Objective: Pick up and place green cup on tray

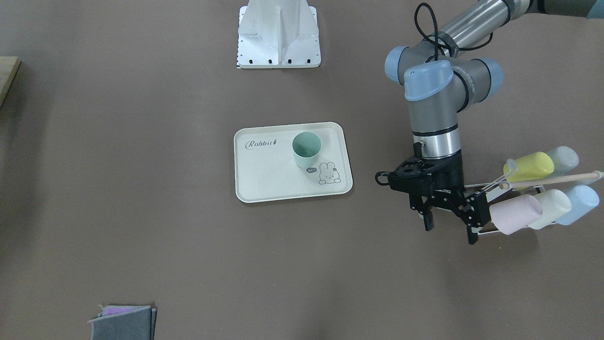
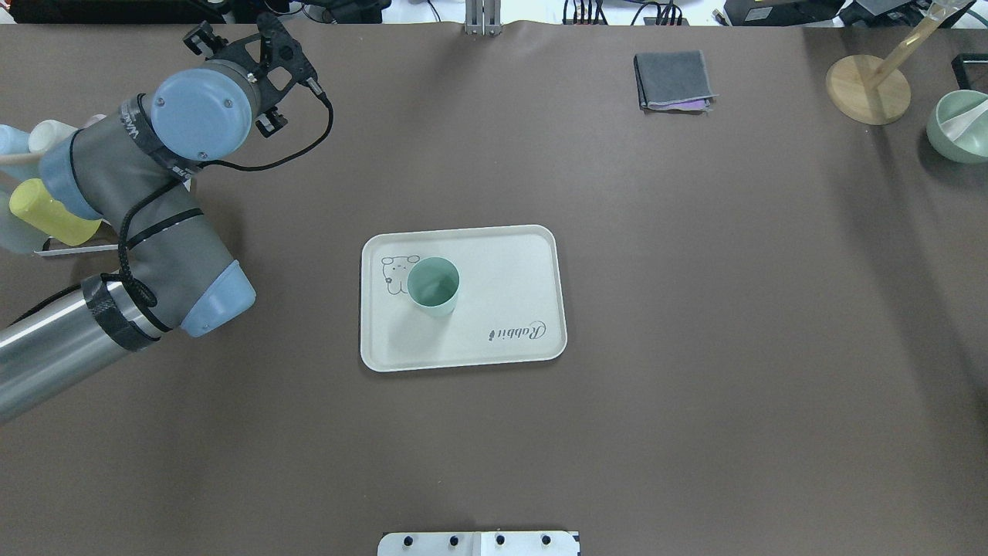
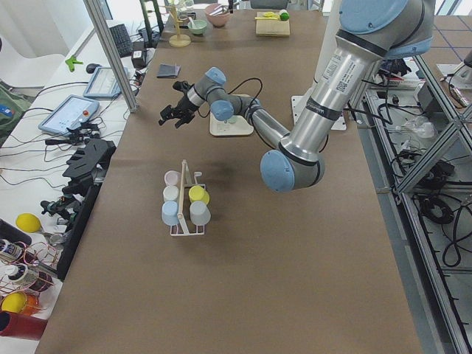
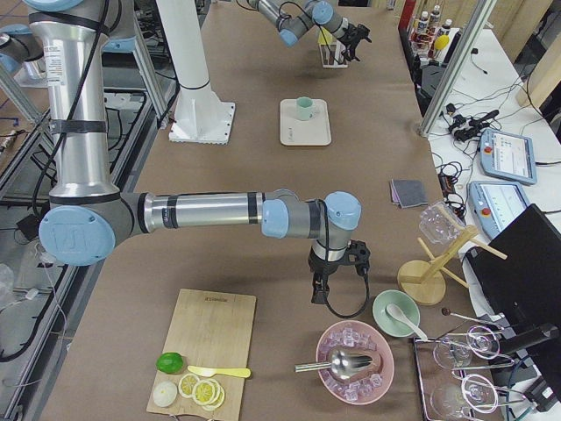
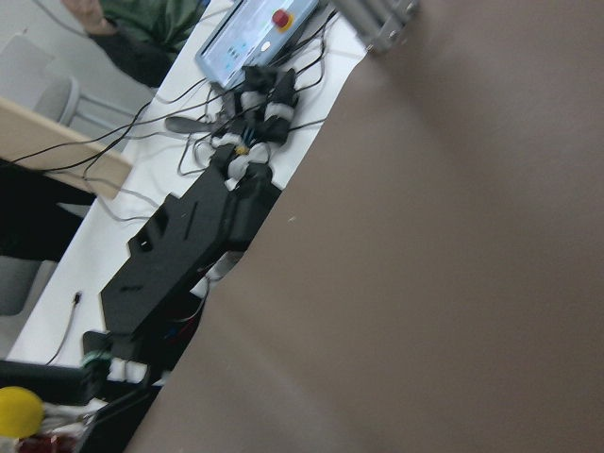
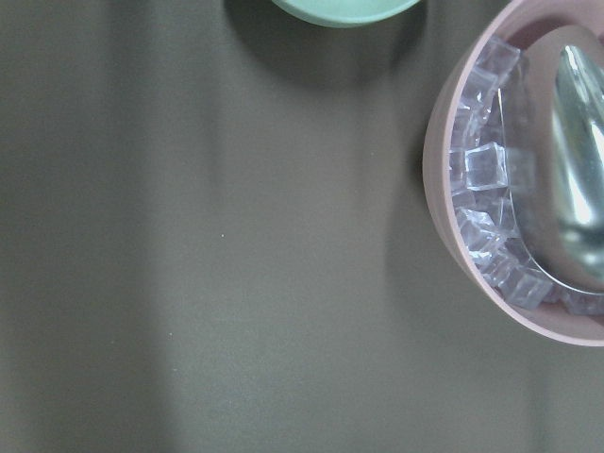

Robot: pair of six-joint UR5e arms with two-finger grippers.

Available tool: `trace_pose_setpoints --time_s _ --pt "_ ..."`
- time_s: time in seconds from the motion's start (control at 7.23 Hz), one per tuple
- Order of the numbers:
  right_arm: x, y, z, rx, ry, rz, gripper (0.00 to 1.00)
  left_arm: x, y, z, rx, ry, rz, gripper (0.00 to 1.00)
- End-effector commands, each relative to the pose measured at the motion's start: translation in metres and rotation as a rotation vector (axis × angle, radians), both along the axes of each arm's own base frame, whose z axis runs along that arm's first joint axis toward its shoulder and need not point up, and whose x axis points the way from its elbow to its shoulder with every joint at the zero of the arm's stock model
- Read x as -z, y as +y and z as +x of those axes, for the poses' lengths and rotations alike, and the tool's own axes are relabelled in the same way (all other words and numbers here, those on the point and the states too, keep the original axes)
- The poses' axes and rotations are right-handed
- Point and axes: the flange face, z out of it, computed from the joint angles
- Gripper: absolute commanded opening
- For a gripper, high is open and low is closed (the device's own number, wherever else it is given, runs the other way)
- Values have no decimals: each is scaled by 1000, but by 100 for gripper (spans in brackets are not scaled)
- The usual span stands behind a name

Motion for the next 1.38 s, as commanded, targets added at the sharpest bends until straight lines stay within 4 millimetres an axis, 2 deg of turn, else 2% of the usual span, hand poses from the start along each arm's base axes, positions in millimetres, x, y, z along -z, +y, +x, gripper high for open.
trace_pose_setpoints --time_s 0.0,0.14,0.28,0.41,0.55,0.69,0.83,0.97,1.11,1.24 --pt "1 0 -1 0 -6 4 100 -12 -10 -19 39 -52 -57 99" --pt "0 0 -1 0 -6 4 100 -8 -20 -35 35 -18 -88 99" --pt "0 0 -1 0 -6 4 100 1 -27 -60 27 42 -112 99" --pt "0 0 -1 0 -7 2 100 0 -29 -82 -10 101 -171 99" --pt "3 -1 -1 1 -17 8 100 -3 -33 -125 -38 172 -279 99" --pt "-1 0 -1 1 -13 2 100 -9 -31 -179 -54 263 -404 99" --pt "-2 2 -1 1 -14 -3 100 -27 -21 -231 -50 353 -526 99" --pt "-1 2 -1 1 -15 -1 100 -62 0 -281 -45 461 -637 99" --pt "0 1 -1 0 -13 1 100 -106 22 -320 -64 596 -743 99" --pt "-2 1 -1 0 -11 -3 100 -135 36 -350 -41 662 -795 99"
